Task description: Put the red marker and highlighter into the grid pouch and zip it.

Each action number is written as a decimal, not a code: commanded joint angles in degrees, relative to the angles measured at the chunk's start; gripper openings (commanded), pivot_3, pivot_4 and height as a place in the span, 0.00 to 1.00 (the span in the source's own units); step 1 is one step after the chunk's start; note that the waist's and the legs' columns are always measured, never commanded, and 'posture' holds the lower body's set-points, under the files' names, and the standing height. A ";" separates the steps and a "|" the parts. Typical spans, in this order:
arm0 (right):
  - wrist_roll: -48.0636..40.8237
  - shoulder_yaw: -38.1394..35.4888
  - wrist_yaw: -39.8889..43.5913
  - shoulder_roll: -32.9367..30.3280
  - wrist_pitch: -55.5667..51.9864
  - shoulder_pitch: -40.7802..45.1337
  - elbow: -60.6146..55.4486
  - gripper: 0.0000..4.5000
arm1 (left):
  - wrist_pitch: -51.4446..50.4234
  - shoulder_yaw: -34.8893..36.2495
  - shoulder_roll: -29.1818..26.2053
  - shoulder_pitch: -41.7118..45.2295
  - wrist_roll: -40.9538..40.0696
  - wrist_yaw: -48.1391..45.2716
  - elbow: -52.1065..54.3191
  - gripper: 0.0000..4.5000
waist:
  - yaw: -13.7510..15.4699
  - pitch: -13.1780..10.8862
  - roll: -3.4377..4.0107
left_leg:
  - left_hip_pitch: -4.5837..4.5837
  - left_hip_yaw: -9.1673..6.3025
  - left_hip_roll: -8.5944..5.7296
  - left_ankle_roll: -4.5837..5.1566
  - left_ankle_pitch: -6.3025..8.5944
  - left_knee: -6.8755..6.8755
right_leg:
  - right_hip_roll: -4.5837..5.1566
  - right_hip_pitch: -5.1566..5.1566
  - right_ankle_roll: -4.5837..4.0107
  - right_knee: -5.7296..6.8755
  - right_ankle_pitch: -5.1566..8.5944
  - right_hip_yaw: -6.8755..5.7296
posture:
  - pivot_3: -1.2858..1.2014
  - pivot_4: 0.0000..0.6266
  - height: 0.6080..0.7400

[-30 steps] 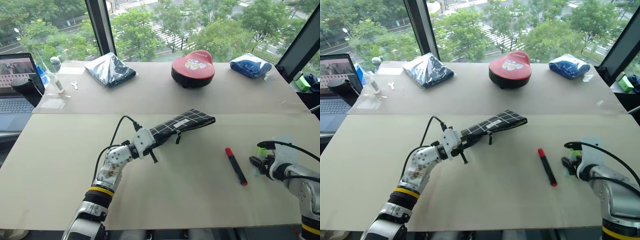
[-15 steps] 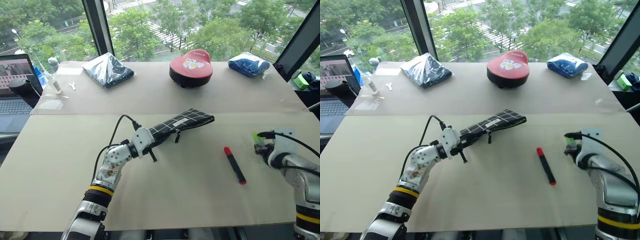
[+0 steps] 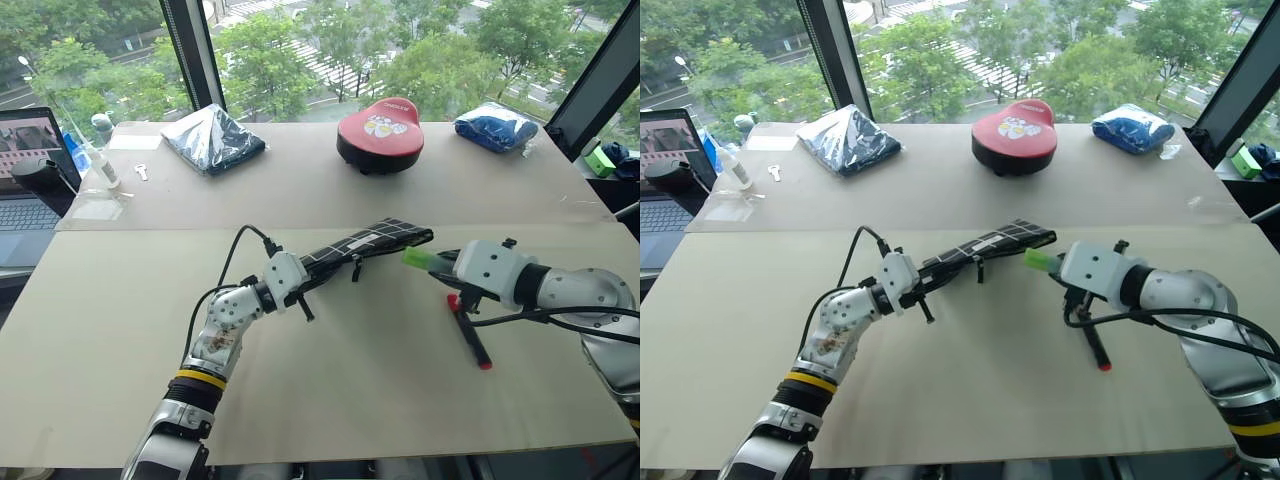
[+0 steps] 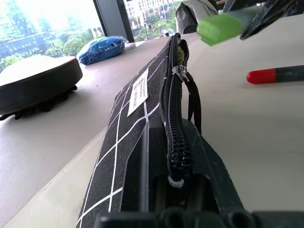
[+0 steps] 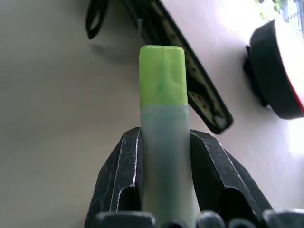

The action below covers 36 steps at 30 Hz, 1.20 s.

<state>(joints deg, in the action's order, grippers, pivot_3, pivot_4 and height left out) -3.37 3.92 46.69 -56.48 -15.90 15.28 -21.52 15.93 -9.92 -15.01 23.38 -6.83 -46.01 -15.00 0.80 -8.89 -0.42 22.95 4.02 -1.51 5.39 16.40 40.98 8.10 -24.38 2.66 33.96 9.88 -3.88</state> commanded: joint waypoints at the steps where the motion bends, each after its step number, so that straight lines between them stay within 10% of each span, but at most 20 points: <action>1: 1.00 0.01 0.72 1.22 2.08 2.62 0.42 0.23 | -0.44 0.43 0.05 -0.28 -0.90 0.42 2.69 0.00 | 0.04 0.00 0.00 | -0.01 -0.01 0.00 0.00 0.00 0.00 | 0.01 0.01 0.00 0.00 0.00 -0.01 | 0.52 0.24 1.00; 36: -4.32 -2.72 8.31 2.74 -4.26 4.11 8.19 0.23 | 0.14 -0.92 -1.24 -2.28 0.51 0.30 4.34 0.00 | 0.19 0.00 0.00 | 0.01 0.00 -0.04 0.01 0.02 -0.01 | 0.24 -0.04 -0.01 0.02 -0.01 -0.07 | 0.52 0.24 1.00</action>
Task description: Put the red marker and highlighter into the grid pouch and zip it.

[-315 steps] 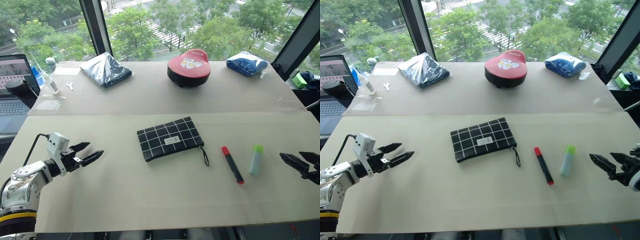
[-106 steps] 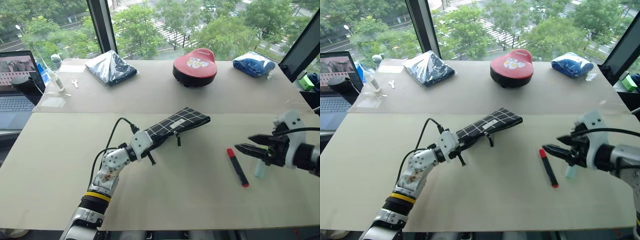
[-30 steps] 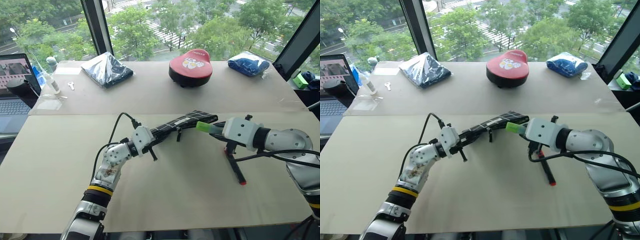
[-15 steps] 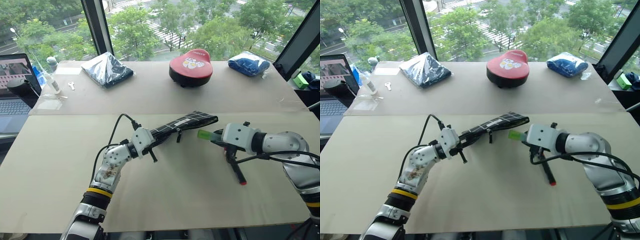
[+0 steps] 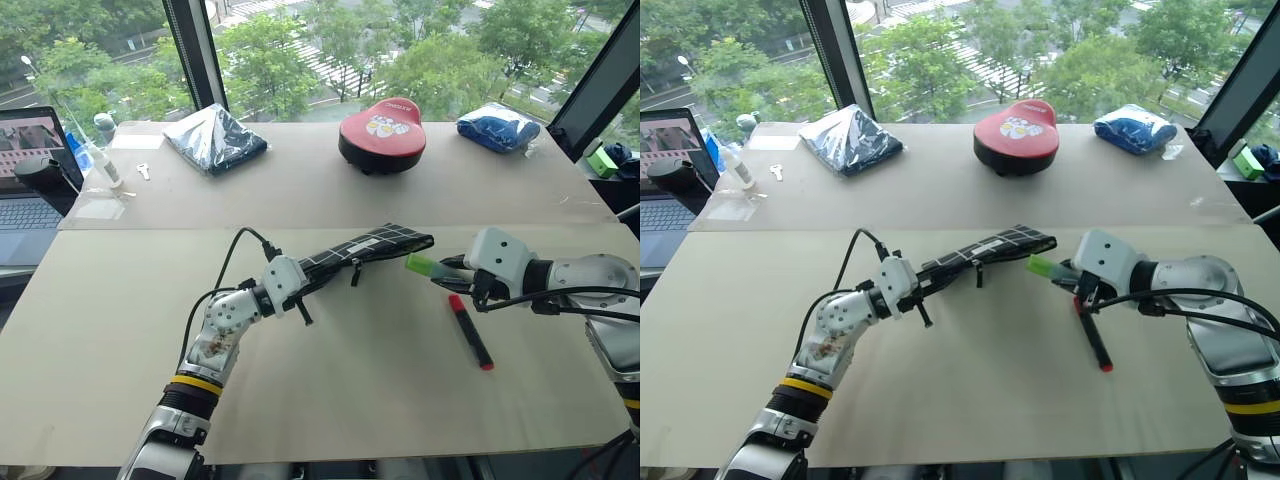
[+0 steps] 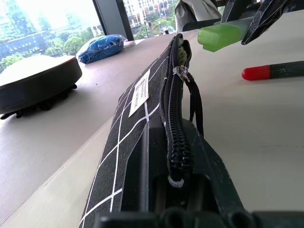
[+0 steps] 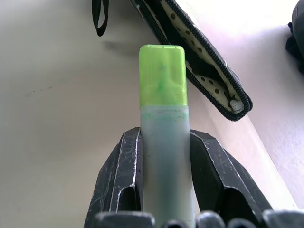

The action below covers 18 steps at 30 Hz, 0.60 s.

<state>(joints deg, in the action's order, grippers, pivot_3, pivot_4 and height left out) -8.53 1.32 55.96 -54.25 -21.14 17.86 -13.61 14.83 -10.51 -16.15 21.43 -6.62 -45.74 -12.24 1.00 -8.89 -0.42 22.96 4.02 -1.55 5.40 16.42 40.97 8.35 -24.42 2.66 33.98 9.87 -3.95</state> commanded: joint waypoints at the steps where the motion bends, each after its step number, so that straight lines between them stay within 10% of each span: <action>1: 1.01 0.07 -0.96 0.82 1.08 1.75 0.58 0.23 | 1.24 -0.35 -0.13 -0.43 0.31 0.06 1.67 0.00 | 0.01 0.00 0.00 | 0.00 0.00 0.00 0.00 0.00 0.00 | 0.00 0.00 0.00 0.00 0.00 0.00 | 0.52 0.24 1.00; 18: 4.36 4.55 -0.02 4.36 3.41 6.91 6.11 0.23 | 3.09 -1.01 0.09 -0.72 1.39 0.28 0.47 0.00 | -0.17 0.00 0.00 | 0.01 0.00 -0.02 -0.01 -0.01 -0.01 | 0.00 -0.02 0.00 0.00 0.00 -0.02 | 0.52 0.24 1.00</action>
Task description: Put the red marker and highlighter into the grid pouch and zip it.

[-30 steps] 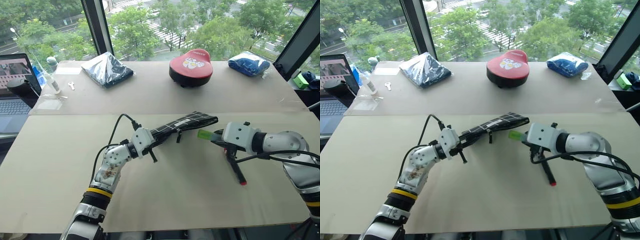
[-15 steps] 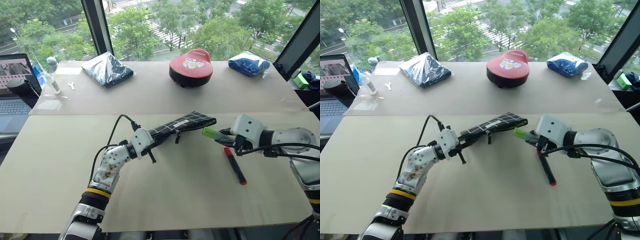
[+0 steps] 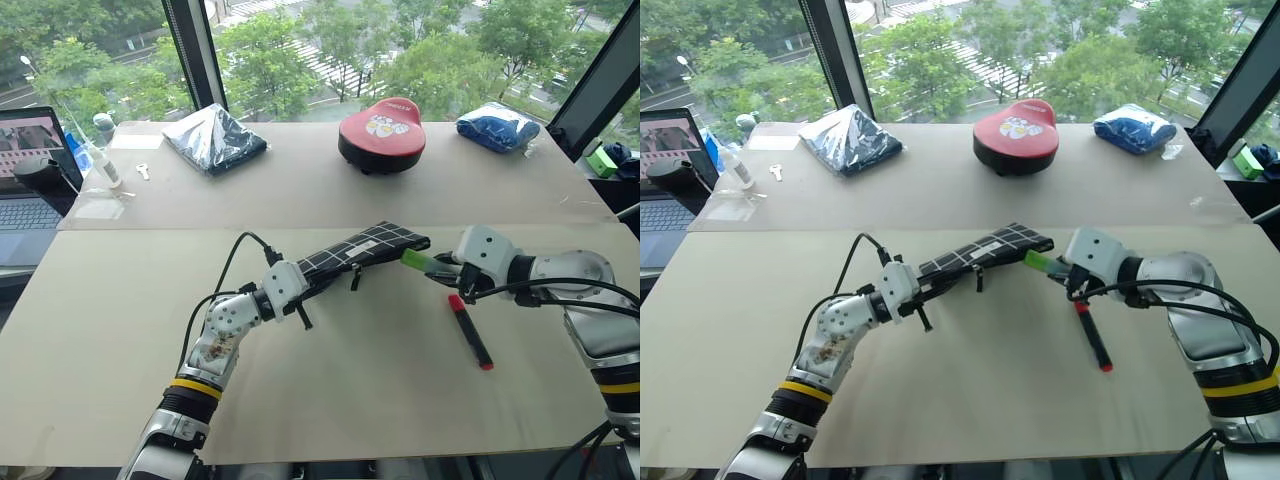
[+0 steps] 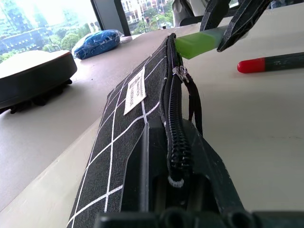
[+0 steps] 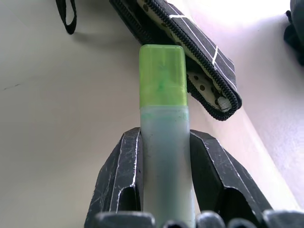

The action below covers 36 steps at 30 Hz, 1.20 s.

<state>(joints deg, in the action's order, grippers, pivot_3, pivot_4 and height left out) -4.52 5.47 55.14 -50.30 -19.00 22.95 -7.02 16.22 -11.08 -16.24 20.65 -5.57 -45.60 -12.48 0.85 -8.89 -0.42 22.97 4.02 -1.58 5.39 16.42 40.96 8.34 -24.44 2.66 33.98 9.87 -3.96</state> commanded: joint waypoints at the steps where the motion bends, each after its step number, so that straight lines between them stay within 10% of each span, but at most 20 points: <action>1: 0.62 0.90 0.89 0.58 1.29 2.36 -0.22 0.23 | 1.81 -0.49 0.19 0.02 0.38 0.10 0.68 0.00 | 0.01 0.00 0.00 | 0.01 0.00 0.00 0.00 0.00 0.00 | 0.00 -0.01 0.00 0.00 0.00 0.00 | 0.52 0.24 1.00; 36: 5.21 4.69 5.20 2.91 -4.93 13.35 6.30 0.23 | 1.99 -1.42 -0.29 0.43 0.78 -1.54 0.81 0.00 | -0.16 0.00 0.01 | 0.14 0.00 -0.05 -0.06 -0.03 0.01 | 0.01 -0.16 0.00 0.02 -0.01 -0.04 | 0.52 0.24 1.00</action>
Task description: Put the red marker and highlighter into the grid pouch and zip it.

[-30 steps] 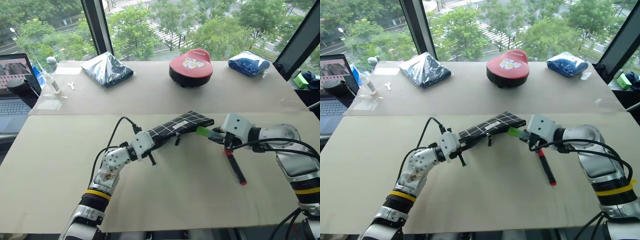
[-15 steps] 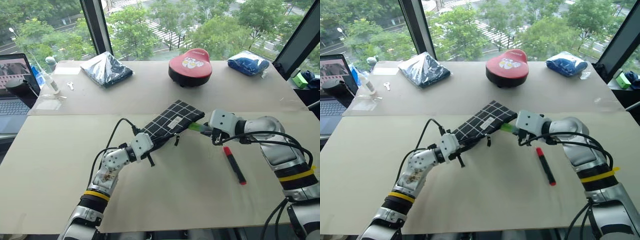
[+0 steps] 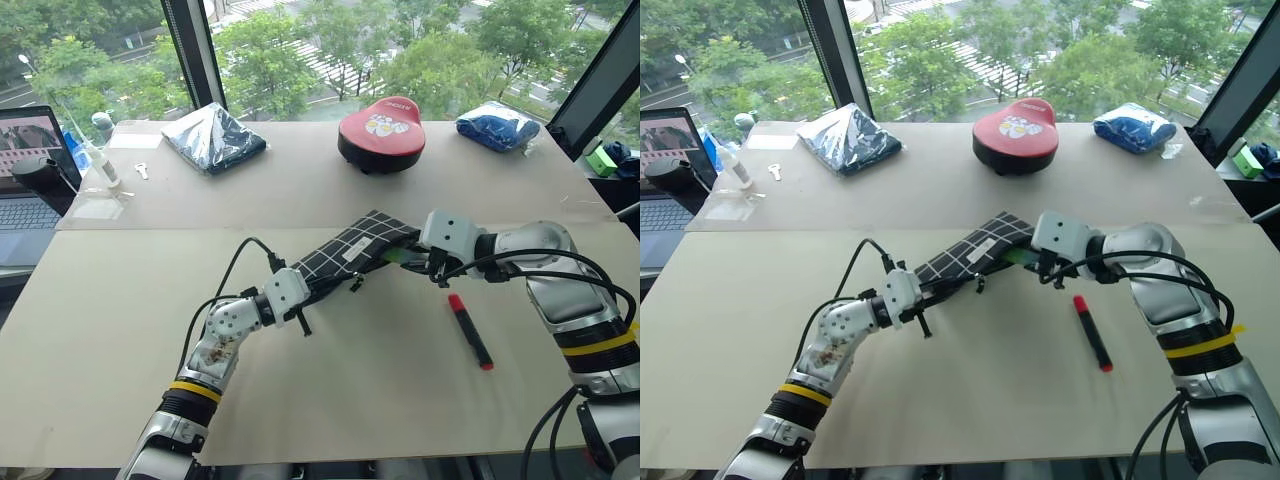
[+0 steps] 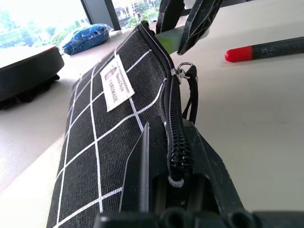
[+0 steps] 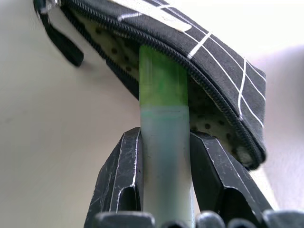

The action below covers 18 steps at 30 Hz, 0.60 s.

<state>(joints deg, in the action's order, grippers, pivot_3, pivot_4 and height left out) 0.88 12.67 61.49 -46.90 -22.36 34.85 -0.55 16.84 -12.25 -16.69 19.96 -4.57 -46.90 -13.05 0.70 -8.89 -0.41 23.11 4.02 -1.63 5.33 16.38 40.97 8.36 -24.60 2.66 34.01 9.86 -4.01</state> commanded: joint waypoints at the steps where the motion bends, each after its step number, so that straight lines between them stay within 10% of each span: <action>1: 0.69 -2.12 -2.21 -0.09 -0.42 1.94 0.14 0.23 | 1.33 -0.29 0.19 1.20 -0.25 -0.27 1.38 0.00 | -0.01 0.00 0.00 | 0.00 0.00 0.00 0.00 0.00 0.00 | 0.00 -0.01 0.00 0.00 0.00 0.00 | 0.52 0.24 1.00; 18: 11.66 2.65 -17.37 7.68 12.91 -2.80 -7.06 0.23 | 0.19 -0.31 0.13 1.35 -0.96 -0.62 2.48 0.00 | -0.06 0.00 0.00 | 0.16 0.02 -0.11 -0.09 -0.06 -0.01 | -0.02 -0.21 0.01 0.05 -0.01 0.01 | 0.52 0.24 1.00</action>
<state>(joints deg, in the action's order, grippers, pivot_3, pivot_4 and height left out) 11.81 17.07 47.96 -40.52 -15.50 32.58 -4.59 16.39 -12.38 -16.81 20.37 -4.61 -47.03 -13.01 0.64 -8.88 -0.40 23.27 4.04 -1.74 5.23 16.31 40.95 8.33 -24.81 2.67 34.06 9.85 -4.00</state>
